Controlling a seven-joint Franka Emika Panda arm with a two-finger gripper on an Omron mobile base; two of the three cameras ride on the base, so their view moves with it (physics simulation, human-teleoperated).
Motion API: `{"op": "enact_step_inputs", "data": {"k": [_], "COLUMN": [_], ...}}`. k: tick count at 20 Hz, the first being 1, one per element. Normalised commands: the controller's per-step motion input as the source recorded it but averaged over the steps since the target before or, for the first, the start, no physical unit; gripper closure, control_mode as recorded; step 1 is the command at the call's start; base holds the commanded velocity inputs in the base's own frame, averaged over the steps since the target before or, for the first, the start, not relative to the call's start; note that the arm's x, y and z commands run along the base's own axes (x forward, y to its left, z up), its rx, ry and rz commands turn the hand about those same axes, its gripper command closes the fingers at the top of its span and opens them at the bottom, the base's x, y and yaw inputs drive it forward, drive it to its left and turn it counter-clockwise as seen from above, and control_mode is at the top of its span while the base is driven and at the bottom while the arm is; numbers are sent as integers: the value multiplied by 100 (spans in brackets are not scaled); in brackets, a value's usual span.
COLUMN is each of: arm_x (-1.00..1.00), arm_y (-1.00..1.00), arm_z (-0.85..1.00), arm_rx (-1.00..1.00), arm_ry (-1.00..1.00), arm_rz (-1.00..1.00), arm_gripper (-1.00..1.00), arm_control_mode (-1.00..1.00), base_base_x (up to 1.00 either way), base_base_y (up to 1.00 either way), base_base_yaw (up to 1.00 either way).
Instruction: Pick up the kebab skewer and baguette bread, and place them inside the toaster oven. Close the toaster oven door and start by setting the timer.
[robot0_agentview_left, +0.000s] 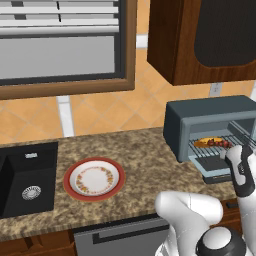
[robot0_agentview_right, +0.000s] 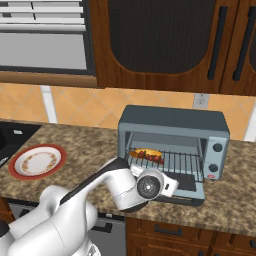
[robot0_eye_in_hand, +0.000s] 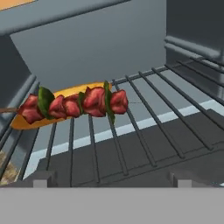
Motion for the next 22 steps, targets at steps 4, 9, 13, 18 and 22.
{"op": "enact_step_inputs", "data": {"k": [4, 9, 13, 18, 22], "arm_x": [0, 0, 0, 13, 19], "arm_y": [-16, -20, -18, 0, 0], "arm_z": [-6, -7, -4, 0, 0], "arm_rx": [-21, -18, -13, -3, 0], "arm_ry": [-2, -5, -4, 0, 0], "arm_rz": [5, 6, 5, 0, 0], "arm_gripper": [-100, -100, -100, -100, -100], "arm_control_mode": [-100, -100, -100, -100, -100], "base_base_x": [0, 0, 0, 0, 0], "base_base_y": [0, 0, 0, 0, 0], "base_base_yaw": [0, 0, 0, 0, 0]}}
